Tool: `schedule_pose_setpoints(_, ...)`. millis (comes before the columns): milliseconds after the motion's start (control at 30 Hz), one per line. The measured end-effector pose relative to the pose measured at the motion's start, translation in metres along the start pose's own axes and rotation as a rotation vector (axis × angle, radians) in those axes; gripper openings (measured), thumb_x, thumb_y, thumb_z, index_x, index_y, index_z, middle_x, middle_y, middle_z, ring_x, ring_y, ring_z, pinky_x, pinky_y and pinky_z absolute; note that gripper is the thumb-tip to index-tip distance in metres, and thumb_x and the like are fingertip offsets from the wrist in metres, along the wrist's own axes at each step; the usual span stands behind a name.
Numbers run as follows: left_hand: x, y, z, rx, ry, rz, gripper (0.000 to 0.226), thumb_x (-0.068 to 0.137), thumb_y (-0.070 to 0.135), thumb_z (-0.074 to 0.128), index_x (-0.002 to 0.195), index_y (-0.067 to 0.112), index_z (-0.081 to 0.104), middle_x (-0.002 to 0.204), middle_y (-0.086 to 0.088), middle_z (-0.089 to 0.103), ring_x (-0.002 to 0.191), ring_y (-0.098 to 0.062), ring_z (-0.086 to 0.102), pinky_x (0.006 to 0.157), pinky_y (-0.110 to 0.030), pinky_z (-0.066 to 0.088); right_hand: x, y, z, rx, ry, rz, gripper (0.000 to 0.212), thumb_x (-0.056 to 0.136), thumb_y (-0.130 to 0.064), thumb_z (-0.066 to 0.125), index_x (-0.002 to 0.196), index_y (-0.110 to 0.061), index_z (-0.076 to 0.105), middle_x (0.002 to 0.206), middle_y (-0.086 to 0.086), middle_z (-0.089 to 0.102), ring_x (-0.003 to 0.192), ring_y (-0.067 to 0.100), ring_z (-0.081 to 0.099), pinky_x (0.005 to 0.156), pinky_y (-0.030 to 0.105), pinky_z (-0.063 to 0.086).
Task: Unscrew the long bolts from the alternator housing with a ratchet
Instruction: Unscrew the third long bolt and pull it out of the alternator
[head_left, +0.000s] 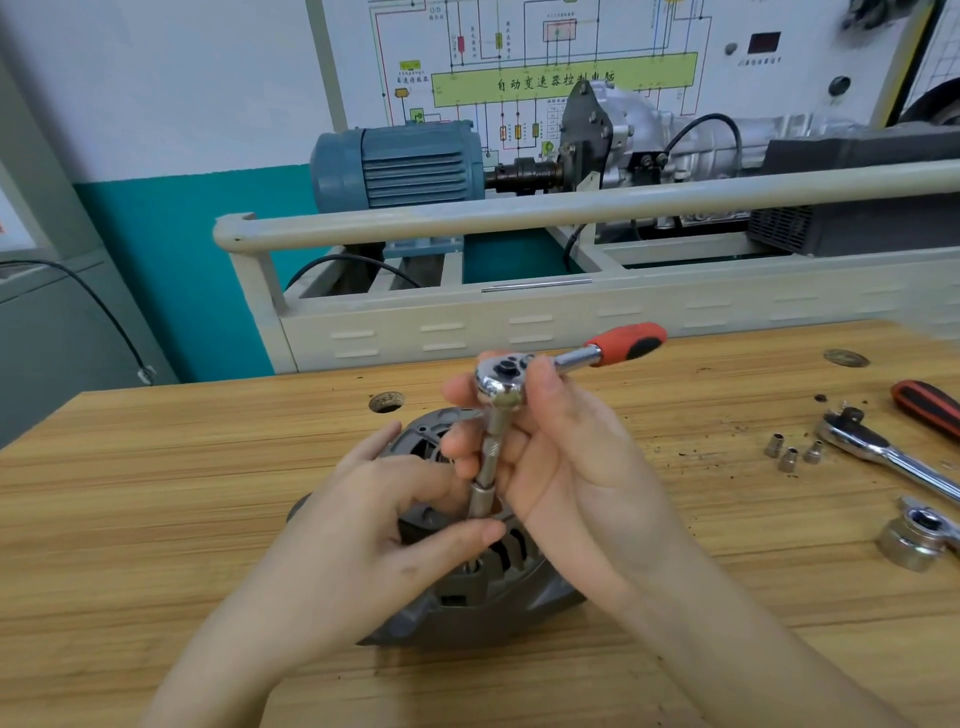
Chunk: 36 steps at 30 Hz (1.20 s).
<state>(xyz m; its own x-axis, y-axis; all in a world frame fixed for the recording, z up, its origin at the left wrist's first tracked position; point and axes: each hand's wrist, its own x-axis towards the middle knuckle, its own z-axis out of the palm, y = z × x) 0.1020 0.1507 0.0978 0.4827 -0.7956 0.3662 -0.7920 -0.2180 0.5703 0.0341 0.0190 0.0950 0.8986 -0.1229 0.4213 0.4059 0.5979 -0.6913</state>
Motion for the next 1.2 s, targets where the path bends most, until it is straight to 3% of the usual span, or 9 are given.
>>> schedule_pose_setpoints(133,0.002,0.0,0.006,0.103,0.086,-0.012,0.031,0.06,0.066,0.052,0.053,0.036,0.051,0.071,0.019,0.063,0.082,0.001,0.06,0.113,-0.033,0.021,-0.002,-0.001,-0.001,-0.026,0.056,-0.093,0.019,0.066,-0.022,0.07,0.083,-0.014,0.063,0.085,0.005,0.069,0.068,0.015,0.065,0.061,0.026,0.053)
schedule_pose_setpoints(433,-0.002,0.0,-0.003,0.007,-0.044,0.032,0.048,0.065,0.064,0.047,0.081,0.027,0.073,0.102,0.01,0.066,0.105,0.019,0.044,0.114,-0.024,0.016,0.0,0.0,0.001,-0.039,-0.08,-0.001,0.03,0.078,-0.036,0.061,0.095,-0.012,0.065,0.099,0.005,0.069,0.074,0.014,0.067,0.066,0.024,0.053)
schedule_pose_setpoints(600,0.001,0.0,0.004,0.074,0.058,0.021,0.035,0.061,0.064,0.051,0.063,0.031,0.063,0.077,0.015,0.067,0.088,0.001,0.058,0.112,-0.035,0.023,-0.001,-0.001,-0.001,-0.012,-0.023,-0.033,0.023,0.073,-0.029,0.066,0.089,-0.012,0.064,0.095,0.004,0.069,0.071,0.014,0.064,0.064,0.025,0.052)
schedule_pose_setpoints(767,0.002,0.0,0.009,0.11,0.104,-0.009,0.039,0.057,0.069,0.049,0.06,0.031,0.057,0.079,0.021,0.063,0.086,0.005,0.057,0.11,-0.018,0.016,-0.002,-0.006,-0.005,-0.013,0.0,-0.081,0.016,0.069,-0.018,0.07,0.082,-0.014,0.063,0.094,0.007,0.068,0.072,0.018,0.064,0.066,0.028,0.053)
schedule_pose_setpoints(933,-0.001,-0.001,0.008,0.099,0.095,0.007,0.049,0.058,0.07,0.045,0.071,0.028,0.068,0.091,0.014,0.067,0.096,0.029,0.036,0.098,0.001,0.011,0.0,-0.003,-0.003,-0.054,-0.075,-0.047,0.022,0.076,-0.029,0.064,0.091,-0.013,0.065,0.094,0.006,0.069,0.074,0.016,0.065,0.067,0.026,0.053)
schedule_pose_setpoints(1000,-0.001,-0.001,0.006,0.103,0.056,0.039,0.051,0.061,0.069,0.043,0.078,0.03,0.07,0.098,0.01,0.067,0.098,0.028,0.035,0.103,-0.002,0.01,0.0,-0.003,-0.002,-0.075,-0.103,-0.027,0.023,0.076,-0.034,0.065,0.091,-0.016,0.067,0.093,0.003,0.069,0.074,0.014,0.065,0.068,0.026,0.052)
schedule_pose_setpoints(1067,-0.001,-0.002,0.005,0.094,0.019,0.064,0.049,0.064,0.066,0.043,0.078,0.029,0.071,0.099,0.008,0.067,0.103,0.017,0.041,0.111,-0.018,0.017,-0.001,-0.002,-0.001,-0.09,-0.094,-0.034,0.022,0.074,-0.034,0.067,0.089,-0.018,0.068,0.092,0.003,0.07,0.072,0.014,0.065,0.066,0.026,0.052)
schedule_pose_setpoints(1133,0.0,-0.002,0.005,0.117,0.015,0.07,0.043,0.066,0.065,0.045,0.07,0.029,0.068,0.089,0.008,0.069,0.099,0.006,0.051,0.113,-0.03,0.019,-0.002,-0.002,0.0,-0.107,-0.055,-0.074,0.021,0.069,-0.032,0.072,0.085,-0.019,0.066,0.091,0.003,0.07,0.071,0.014,0.065,0.066,0.026,0.052)
schedule_pose_setpoints(1200,0.002,-0.002,0.008,0.145,0.069,0.058,0.033,0.064,0.065,0.047,0.058,0.035,0.058,0.074,0.013,0.066,0.085,0.002,0.059,0.115,-0.026,0.013,-0.003,-0.003,-0.001,-0.12,-0.003,-0.12,0.021,0.064,-0.028,0.076,0.08,-0.02,0.065,0.089,0.003,0.069,0.07,0.015,0.065,0.067,0.025,0.052)
